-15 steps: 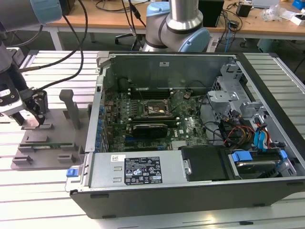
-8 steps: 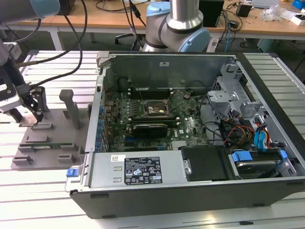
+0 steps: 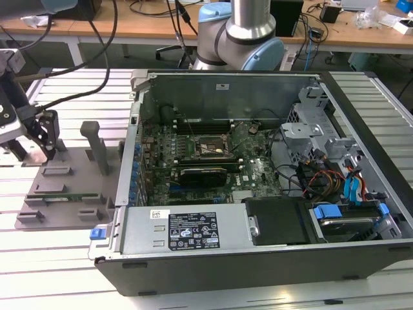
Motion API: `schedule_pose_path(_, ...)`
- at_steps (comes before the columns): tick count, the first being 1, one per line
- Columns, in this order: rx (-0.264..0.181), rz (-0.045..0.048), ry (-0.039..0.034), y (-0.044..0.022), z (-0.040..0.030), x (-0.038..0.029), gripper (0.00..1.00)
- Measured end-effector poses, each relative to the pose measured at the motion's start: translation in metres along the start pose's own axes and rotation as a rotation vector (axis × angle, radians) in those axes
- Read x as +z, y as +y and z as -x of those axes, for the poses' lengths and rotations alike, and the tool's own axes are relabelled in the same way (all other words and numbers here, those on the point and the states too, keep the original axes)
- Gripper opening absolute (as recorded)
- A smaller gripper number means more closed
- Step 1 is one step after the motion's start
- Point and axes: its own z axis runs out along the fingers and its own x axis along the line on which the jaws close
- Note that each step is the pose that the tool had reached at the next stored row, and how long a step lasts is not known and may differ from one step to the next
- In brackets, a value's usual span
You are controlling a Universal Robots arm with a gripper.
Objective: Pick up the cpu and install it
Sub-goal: 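Pick up the cpu and move it towards the insertion slot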
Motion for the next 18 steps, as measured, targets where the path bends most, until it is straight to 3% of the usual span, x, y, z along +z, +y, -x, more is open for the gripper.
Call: schedule_pose_path(18, 0.0, 0.0, 0.0, -0.0006, 0.0006, -0.0232, 0.55)
